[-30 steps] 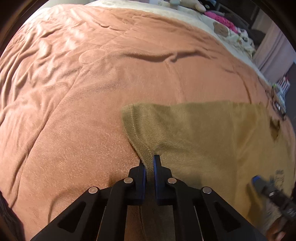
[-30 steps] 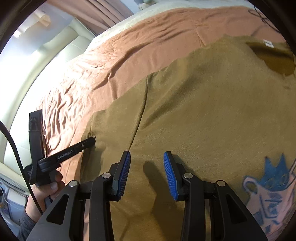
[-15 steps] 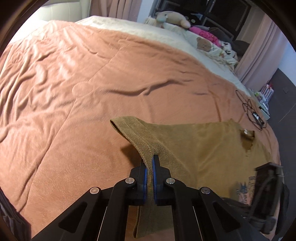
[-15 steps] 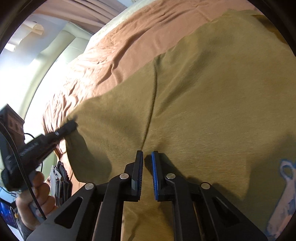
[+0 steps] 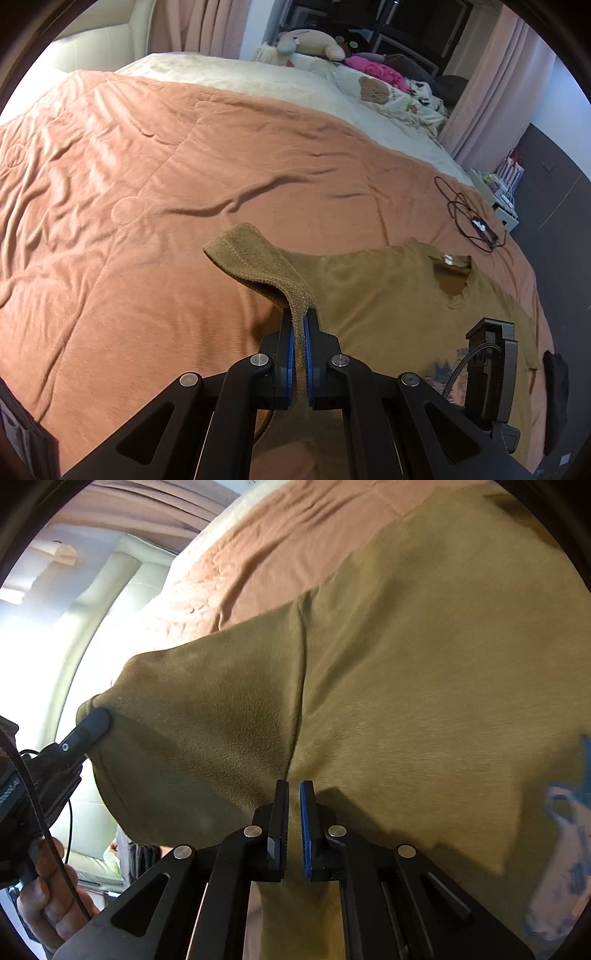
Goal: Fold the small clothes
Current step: 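Grasp the shirt's side edge with the left gripper while the right gripper pins the shirt body, then fold the held side edge over toward the collar and open the left gripper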
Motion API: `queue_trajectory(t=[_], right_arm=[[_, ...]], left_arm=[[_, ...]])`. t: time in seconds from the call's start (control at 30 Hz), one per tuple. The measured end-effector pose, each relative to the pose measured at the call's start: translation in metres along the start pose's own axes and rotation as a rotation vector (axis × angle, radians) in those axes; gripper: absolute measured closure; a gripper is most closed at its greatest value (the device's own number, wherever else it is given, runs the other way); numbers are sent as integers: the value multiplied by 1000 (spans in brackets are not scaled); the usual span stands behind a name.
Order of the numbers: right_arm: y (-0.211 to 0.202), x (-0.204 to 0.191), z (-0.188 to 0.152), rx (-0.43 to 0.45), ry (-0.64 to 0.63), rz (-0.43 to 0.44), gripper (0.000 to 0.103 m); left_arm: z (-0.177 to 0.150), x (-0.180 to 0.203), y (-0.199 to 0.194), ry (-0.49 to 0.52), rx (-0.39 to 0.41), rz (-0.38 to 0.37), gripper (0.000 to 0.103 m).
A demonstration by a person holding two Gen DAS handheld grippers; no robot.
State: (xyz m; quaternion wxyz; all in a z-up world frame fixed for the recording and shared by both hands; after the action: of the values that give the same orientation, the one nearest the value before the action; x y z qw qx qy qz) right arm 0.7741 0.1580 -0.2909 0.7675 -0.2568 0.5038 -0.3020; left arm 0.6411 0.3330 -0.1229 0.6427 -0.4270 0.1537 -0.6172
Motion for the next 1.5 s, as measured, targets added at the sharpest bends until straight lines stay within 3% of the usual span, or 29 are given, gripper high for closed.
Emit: queue_trajectory(t=[0.17, 0.23, 0.3, 0.37, 0.53, 0.8, 0.9, 1.27, 1.5], right_arm=[[-23, 3, 1, 14, -40, -28, 99], [-36, 5, 3, 25, -34, -13, 92], [-49, 8, 9, 56, -48, -35, 59], [-64, 14, 8, 89, -64, -46, 42], [-87, 20, 4, 113, -87, -54, 42], [-110, 47, -1, 133, -41, -50, 32], [-115, 54, -1, 133, -28, -57, 31], [-103, 47, 4, 109, -31, -76, 31], [-78, 37, 9, 87, -135, -187, 31]], left_arm=[[-1, 28, 0, 19, -6, -8, 99], [-2, 37, 2, 27, -8, -7, 99], [-3, 47, 5, 33, -10, -9, 99], [-6, 55, 10, 36, -19, -7, 99], [-10, 74, 19, 43, -36, -9, 99], [-25, 110, 48, 60, -110, -51, 98], [-29, 115, 54, 54, -131, -56, 93], [-39, 70, 49, 13, -135, 3, 90], [-55, 39, 60, 20, -174, 37, 90]])
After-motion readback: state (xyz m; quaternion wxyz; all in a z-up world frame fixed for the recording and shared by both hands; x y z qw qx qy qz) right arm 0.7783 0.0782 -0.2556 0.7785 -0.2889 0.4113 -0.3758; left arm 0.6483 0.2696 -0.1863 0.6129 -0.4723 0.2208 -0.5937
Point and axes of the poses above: each gripper's, at about its wrist camera, not at the fingertips, and y roughly the way its jaws point, x to its right, z to its top, the point moved 9 cm from there along y, roughly the way its jaws point, and after that the axes turned 5 degrees about -z, right-handed, at the moved point
